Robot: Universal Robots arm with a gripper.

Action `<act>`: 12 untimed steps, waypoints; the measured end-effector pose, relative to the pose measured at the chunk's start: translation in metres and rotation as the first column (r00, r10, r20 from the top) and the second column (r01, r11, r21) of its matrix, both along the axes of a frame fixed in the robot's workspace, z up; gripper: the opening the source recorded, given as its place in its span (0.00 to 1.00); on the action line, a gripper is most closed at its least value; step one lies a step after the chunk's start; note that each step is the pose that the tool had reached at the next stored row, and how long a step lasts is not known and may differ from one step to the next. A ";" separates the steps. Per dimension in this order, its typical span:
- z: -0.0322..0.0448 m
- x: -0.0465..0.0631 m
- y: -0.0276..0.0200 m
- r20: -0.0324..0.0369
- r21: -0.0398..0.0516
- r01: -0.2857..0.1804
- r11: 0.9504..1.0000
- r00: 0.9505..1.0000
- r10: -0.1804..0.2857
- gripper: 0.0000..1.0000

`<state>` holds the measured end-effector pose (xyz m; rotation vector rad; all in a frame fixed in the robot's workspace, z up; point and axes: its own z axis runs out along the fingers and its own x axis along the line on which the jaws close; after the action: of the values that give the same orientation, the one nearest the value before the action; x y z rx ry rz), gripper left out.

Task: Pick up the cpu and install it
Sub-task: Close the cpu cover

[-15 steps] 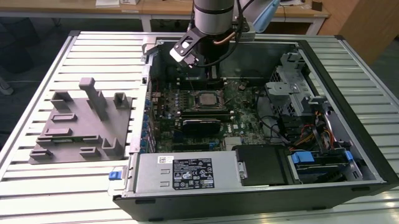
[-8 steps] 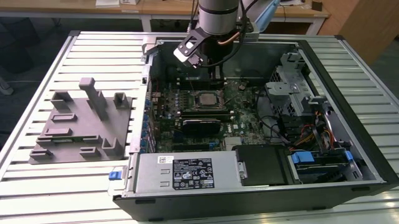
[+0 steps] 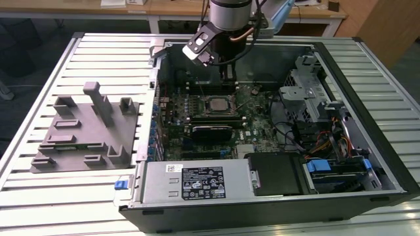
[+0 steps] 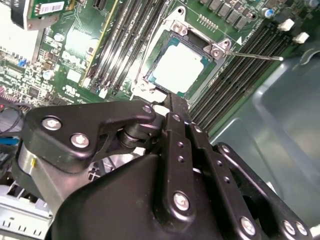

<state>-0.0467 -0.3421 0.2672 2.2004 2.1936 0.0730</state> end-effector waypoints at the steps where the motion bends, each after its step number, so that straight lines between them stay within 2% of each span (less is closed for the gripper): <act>1: 0.0009 0.000 -0.0005 0.000 0.000 0.000 1.000 1.000 0.000 0.11; 7: 0.0020 0.000 -0.0092 -0.001 0.004 0.003 1.000 1.000 -0.003 0.11; 12: 0.0021 0.005 -0.0096 -0.005 0.005 0.004 1.000 1.000 -0.004 0.11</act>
<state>-0.0418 -0.3517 0.2693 2.2097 2.1945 0.0734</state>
